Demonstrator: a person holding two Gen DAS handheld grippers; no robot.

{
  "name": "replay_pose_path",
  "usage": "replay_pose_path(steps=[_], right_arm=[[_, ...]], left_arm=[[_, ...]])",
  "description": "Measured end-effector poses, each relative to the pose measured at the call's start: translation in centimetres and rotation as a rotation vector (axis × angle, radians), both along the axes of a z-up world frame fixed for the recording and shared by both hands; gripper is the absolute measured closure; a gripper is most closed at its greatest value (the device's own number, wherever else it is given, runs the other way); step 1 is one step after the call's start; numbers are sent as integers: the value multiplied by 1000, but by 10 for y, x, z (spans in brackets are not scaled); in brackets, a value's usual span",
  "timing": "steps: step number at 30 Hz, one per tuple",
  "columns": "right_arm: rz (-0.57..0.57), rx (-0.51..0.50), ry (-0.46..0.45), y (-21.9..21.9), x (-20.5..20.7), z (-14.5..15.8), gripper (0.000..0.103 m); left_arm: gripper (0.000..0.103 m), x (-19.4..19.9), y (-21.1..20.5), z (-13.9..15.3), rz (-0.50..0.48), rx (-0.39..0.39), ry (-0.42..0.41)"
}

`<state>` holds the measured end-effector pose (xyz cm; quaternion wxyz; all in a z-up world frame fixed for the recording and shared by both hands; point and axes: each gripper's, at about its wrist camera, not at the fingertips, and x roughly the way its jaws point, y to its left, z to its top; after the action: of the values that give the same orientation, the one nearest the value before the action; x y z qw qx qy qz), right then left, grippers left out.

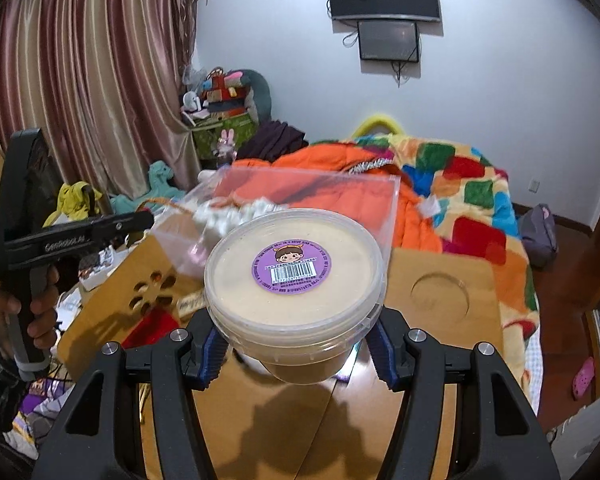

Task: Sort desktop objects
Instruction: 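Carry the gourd pendant with the left tool while the right tool carries the tub to the bin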

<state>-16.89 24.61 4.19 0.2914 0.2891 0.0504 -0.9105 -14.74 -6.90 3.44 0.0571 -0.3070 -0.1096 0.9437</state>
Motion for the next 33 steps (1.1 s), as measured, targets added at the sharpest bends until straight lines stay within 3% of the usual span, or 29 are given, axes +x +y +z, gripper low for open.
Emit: replay_pose_path(steps=[13, 33], right_arm=[[-17, -14, 22, -17, -44, 12, 47], [-31, 32, -36, -39, -83, -17, 47]], left_arm=[[85, -26, -6, -3, -10, 13, 6], [85, -51, -4, -28, -37, 18, -55]])
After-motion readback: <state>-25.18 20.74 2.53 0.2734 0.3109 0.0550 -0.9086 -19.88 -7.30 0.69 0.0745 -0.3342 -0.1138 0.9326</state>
